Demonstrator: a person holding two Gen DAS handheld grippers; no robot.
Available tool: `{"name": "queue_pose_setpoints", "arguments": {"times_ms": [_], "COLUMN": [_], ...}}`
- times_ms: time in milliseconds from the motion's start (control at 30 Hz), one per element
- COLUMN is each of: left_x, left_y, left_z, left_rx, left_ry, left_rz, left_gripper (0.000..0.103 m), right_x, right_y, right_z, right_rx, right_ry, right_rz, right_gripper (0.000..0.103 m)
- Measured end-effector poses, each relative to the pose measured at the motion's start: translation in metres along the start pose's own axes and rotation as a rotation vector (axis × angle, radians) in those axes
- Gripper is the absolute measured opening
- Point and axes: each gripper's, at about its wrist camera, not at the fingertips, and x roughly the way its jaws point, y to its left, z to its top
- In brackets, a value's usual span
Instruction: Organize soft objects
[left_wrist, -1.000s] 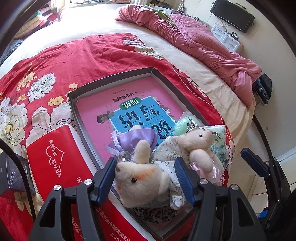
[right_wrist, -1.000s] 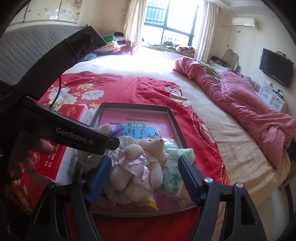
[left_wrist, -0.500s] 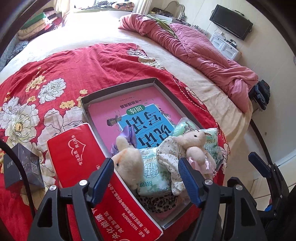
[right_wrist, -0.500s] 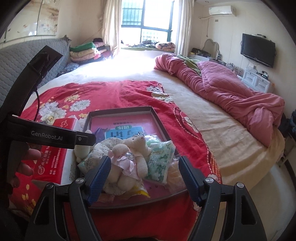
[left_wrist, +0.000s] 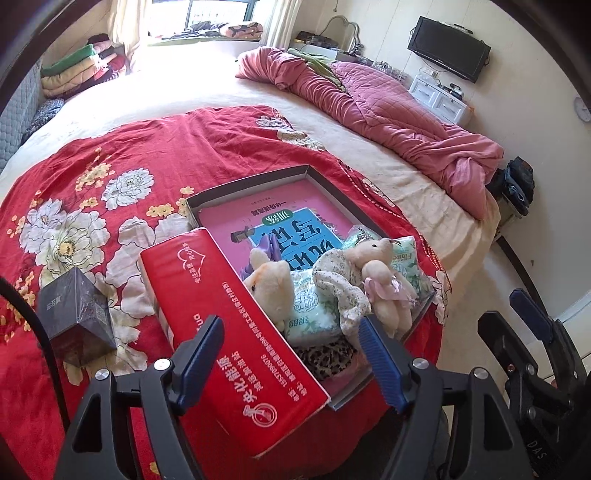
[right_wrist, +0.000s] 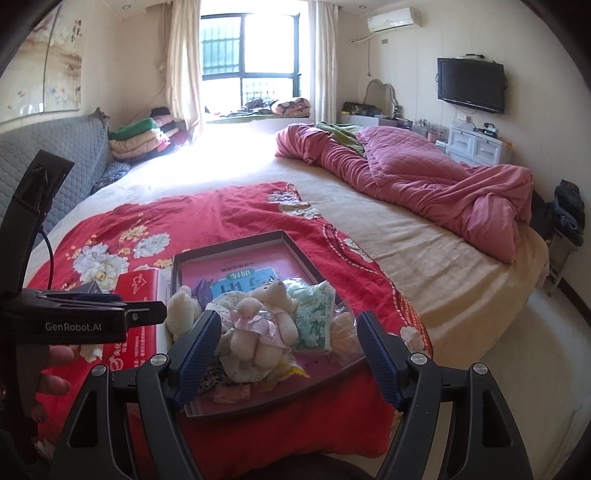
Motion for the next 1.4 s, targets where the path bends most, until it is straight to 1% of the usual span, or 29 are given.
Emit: {"name": "queue_pose_setpoints", "arguments": {"times_ms": [67,200,267,333,433,500,600,800,1033,1400], "left_x": [-0.010,-0.027,-0.035,-0.042,-0.050,-0.054,-0.060,-0.068,-0.068,-0.073], "left_y": [-0.001,0.002,0.005,0.008,0.011,0.015,0.016,0.017,0.019,0.020], "left_z": [-0.008,-0.024,-0.031,-0.039,-0.050,-0.056,-0.063,-0.073,-0.082,-0.086], "left_rx": [0.008,0.004,-0.006,-0.006,-0.011,-0.019,-0.016,-0.025,-0.022,-0.023], "left_ry": [-0.017,-0.030,-0.037,-0.043,-0.044,-0.045,-0.050,-0.060,-0.045,-0.044], "left_rz": [0.015,0.037,0.038,0.050,0.068,0.075,0.096,0.097,0.113,0.130], "left_gripper": [0.076,0.081,0.081,0.082,0.082,0.082,0.082,0.082,0.082,0.082], "right_x": [-0.008,-0.024,-0.028,-0.032,-0.037,-0.040,-0.044,-0.048,-0.059,-0.059], "right_y": [0.002,0.005,0.010,0.018,0.032,0.039,0.042,0.044,0.046,0.047], "right_z": [-0.002,-0.007,-0.013,-0.020,-0.029,-0.033,-0.038,-0.045,-0.045,-0.046], "right_rx": [0.028,0.105,0.143,0.162,0.146,0.128,0.112,0.081,0.072,0.063], "right_ry": [0.003,0.025,0.058,0.085,0.113,0.126,0.131,0.146,0.125,0.123], "right_rz": [0.007,0.033,0.068,0.083,0.089,0.077,0.052,0.033,0.020,0.019], "right_gripper": [0.078,0.078,0.078,0.078,0.078,0.078,0.078,0.078,0.079,0.079]}}
